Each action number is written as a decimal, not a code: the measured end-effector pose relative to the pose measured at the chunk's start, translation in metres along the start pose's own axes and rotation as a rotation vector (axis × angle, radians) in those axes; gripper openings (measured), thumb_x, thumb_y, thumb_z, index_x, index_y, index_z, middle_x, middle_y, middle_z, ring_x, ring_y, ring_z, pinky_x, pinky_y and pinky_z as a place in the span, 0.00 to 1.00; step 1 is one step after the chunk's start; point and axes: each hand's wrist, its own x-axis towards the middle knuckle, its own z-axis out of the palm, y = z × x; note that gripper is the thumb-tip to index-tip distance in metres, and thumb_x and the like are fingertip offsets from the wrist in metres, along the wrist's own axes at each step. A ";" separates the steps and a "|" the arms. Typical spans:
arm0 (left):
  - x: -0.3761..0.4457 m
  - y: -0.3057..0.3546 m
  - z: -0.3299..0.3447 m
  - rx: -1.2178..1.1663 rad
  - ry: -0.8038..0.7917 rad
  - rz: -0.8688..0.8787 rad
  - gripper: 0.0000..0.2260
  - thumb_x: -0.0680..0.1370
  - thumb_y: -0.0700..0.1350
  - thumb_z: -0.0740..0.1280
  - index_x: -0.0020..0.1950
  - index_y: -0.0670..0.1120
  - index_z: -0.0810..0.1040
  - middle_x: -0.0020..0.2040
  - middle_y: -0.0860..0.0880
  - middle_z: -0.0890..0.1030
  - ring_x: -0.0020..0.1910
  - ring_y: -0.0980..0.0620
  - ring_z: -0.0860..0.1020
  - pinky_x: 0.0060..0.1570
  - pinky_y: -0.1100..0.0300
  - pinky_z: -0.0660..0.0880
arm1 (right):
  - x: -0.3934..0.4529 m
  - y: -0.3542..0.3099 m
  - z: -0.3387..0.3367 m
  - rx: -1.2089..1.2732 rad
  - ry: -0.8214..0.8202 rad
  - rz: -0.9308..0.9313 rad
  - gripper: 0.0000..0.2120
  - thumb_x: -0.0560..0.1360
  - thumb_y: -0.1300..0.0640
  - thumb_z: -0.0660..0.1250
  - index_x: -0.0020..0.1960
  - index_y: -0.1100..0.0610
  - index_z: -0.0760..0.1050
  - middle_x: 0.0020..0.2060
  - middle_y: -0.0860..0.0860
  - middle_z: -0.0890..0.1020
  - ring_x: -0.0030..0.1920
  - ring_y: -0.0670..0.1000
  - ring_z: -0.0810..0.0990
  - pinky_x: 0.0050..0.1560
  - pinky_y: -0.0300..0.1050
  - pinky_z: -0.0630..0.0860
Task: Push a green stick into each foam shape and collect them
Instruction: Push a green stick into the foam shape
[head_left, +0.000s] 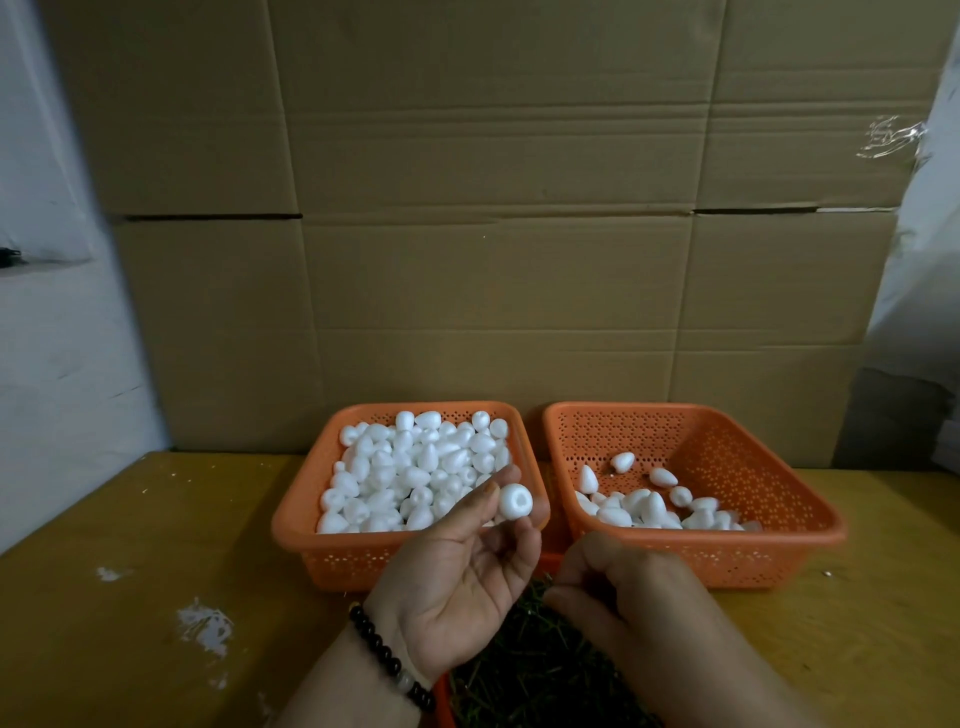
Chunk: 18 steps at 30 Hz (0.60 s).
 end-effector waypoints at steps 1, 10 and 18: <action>0.000 0.000 0.001 0.005 0.007 0.008 0.12 0.71 0.39 0.69 0.52 0.37 0.82 0.46 0.35 0.83 0.35 0.49 0.82 0.33 0.58 0.81 | 0.000 -0.001 0.000 0.010 0.018 0.000 0.08 0.70 0.49 0.73 0.37 0.42 0.74 0.37 0.35 0.79 0.36 0.39 0.78 0.34 0.32 0.72; 0.001 -0.003 -0.002 0.167 -0.018 0.090 0.17 0.67 0.30 0.68 0.55 0.36 0.81 0.46 0.39 0.83 0.37 0.49 0.82 0.35 0.58 0.80 | 0.000 0.000 -0.001 0.087 0.179 0.024 0.13 0.70 0.59 0.74 0.42 0.40 0.79 0.34 0.39 0.80 0.36 0.38 0.80 0.34 0.28 0.73; 0.000 -0.007 -0.003 0.367 -0.004 0.193 0.21 0.67 0.32 0.68 0.60 0.36 0.78 0.46 0.40 0.83 0.39 0.51 0.81 0.38 0.60 0.80 | 0.002 0.003 0.000 0.224 0.185 0.050 0.16 0.75 0.61 0.69 0.47 0.38 0.79 0.40 0.36 0.82 0.33 0.40 0.80 0.32 0.29 0.73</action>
